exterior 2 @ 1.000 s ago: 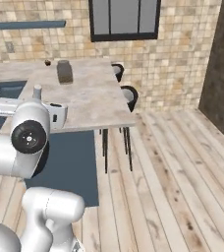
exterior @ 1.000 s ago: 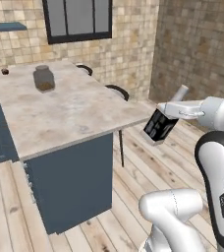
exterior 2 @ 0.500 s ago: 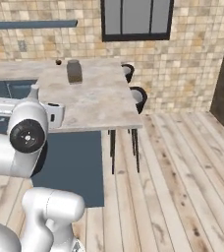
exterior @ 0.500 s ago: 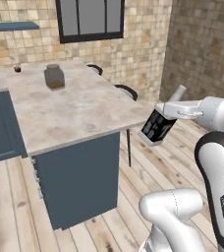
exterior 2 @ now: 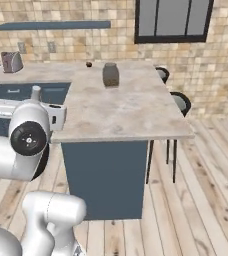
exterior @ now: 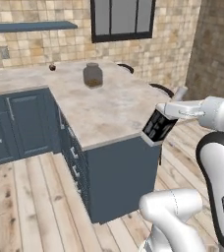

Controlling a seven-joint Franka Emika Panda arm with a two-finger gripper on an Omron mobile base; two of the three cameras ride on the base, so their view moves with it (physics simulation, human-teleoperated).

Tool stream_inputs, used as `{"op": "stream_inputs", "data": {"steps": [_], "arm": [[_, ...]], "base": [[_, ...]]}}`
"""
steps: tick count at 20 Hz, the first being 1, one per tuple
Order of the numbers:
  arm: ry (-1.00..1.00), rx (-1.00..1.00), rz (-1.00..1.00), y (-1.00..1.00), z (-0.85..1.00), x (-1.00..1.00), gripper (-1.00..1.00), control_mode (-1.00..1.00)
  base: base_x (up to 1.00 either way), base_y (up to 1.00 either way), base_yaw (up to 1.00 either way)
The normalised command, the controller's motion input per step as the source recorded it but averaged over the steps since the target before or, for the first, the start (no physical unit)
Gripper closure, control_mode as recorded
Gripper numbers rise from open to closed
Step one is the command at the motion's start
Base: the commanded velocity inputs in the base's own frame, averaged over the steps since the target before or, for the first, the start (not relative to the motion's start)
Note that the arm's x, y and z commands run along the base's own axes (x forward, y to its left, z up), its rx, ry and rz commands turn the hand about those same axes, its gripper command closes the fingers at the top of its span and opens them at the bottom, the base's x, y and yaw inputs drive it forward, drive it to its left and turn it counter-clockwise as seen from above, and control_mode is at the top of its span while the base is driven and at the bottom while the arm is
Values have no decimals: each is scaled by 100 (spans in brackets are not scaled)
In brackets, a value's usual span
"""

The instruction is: Open the cabinet directly in front. Then move the liquor and the cup to the dining counter with the jar on it.

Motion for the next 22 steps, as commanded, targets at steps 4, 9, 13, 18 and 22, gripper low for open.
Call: {"op": "stream_inputs", "data": {"steps": [4,9,13,18,22], "arm": [[0,0,0,0,0,0,100,100],[0,0,0,0,0,0,100,100],[0,0,0,0,0,0,100,100],[0,0,0,0,0,0,100,100],[0,0,0,0,0,0,100,100]], "base": [[72,100,25],[68,100,27],[55,100,19],[100,90,7],[100,45,2]]}}
